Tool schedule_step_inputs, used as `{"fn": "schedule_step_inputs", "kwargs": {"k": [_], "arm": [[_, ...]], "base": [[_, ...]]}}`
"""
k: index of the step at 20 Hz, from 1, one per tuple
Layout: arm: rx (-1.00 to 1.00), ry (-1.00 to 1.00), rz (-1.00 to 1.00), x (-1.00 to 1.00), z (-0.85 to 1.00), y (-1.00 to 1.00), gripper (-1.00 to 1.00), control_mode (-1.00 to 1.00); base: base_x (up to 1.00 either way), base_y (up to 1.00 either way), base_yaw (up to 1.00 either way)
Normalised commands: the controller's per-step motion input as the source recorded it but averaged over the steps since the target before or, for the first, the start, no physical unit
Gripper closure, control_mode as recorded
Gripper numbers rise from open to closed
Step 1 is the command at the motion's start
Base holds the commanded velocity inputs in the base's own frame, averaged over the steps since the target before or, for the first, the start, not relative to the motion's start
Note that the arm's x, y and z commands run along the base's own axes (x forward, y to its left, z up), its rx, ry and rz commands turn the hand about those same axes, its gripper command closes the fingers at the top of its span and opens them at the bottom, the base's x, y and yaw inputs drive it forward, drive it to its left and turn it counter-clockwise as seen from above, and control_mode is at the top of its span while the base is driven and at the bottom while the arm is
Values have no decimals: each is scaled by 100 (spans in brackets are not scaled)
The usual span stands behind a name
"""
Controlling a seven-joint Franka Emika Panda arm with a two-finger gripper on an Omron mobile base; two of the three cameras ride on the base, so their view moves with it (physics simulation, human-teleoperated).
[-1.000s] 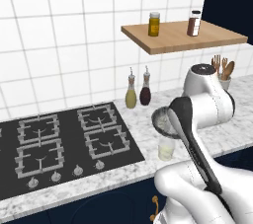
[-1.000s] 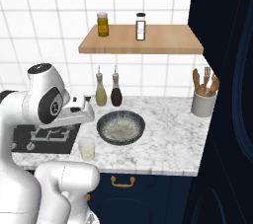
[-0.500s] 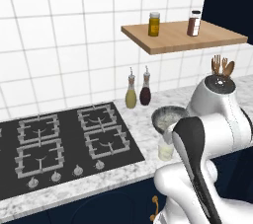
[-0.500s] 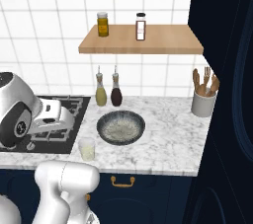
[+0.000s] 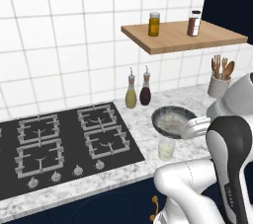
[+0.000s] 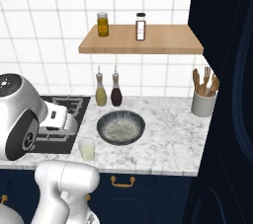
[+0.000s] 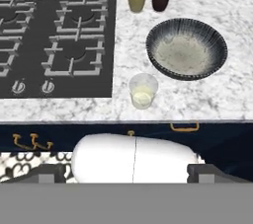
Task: Grab a lemon wedge from the fridge and one ice cube from the ice bowl, and put them in the glass of lemonade.
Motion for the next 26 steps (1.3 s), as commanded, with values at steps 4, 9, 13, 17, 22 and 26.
{"fn": "schedule_step_inputs", "kwargs": {"k": [4,9,13,17,22,26], "arm": [[0,0,-1,20,0,0,-100,-100],[0,1,-6,-62,-17,1,-100,-100],[0,0,-9,-62,-7,0,-100,-100],[0,2,-2,71,0,-3,-100,-100],[0,3,0,50,0,0,-100,-100],[0,0,0,11,0,0,-100,100]], "base": [[0,0,0],[0,0,0],[0,0,0],[0,0,0],[0,0,0],[0,-2,0]]}}
